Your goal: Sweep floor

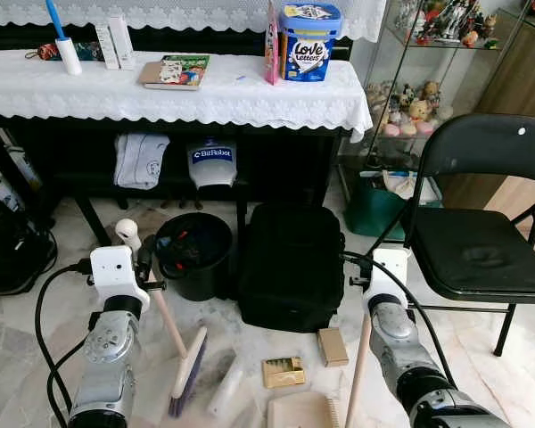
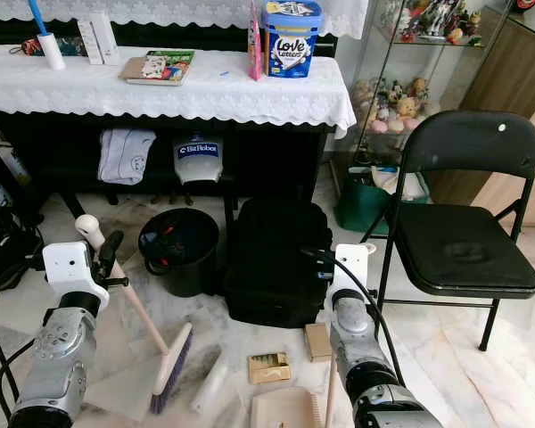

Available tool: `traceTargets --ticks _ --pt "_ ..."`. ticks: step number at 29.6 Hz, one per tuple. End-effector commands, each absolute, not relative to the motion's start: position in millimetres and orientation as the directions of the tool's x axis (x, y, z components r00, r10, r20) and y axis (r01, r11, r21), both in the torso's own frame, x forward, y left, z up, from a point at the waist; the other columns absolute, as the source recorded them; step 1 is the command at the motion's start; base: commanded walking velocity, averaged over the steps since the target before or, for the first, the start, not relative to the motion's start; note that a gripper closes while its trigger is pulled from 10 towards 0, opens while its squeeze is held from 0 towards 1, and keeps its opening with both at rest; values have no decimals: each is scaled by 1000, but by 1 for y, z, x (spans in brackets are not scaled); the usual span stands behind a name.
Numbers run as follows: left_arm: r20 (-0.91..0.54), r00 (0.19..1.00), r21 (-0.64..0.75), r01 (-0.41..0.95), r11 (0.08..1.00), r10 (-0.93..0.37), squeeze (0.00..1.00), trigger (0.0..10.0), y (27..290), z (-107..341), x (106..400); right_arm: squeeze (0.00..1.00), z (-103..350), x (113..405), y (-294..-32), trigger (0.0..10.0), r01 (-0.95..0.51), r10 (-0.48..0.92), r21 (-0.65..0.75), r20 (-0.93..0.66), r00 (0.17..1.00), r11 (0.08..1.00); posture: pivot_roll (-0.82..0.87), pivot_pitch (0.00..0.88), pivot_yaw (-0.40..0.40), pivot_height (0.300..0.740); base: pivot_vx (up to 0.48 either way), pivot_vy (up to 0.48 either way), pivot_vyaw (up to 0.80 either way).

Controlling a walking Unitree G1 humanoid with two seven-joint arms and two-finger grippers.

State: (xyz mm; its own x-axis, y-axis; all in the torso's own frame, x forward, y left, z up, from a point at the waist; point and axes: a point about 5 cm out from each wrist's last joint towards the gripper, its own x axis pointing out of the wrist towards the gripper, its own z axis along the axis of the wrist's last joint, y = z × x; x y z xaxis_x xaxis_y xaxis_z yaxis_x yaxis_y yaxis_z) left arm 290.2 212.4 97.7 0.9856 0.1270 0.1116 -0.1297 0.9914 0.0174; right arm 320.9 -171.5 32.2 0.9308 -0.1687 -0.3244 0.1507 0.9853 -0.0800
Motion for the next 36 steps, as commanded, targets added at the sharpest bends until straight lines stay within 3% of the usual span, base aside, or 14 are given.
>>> traceTargets --ticks 1,15,36 --pt "136 983 13 -123 992 120 0 10000 212 105 293 0 33 322 -171 10000 161 -164 -39 -344 924 986 45 37 -26 740 0 0 0" --pt "135 983 12 -125 992 122 0 10000 213 105 293 0 14 311 -161 10000 192 -66 172 -556 829 966 38 57 -31 740 0 0 0" --pt "128 984 16 -125 992 122 0 10000 214 106 295 0 7 302 -138 10000 126 105 302 -645 757 945 39 68 -28 740 0 0 0"
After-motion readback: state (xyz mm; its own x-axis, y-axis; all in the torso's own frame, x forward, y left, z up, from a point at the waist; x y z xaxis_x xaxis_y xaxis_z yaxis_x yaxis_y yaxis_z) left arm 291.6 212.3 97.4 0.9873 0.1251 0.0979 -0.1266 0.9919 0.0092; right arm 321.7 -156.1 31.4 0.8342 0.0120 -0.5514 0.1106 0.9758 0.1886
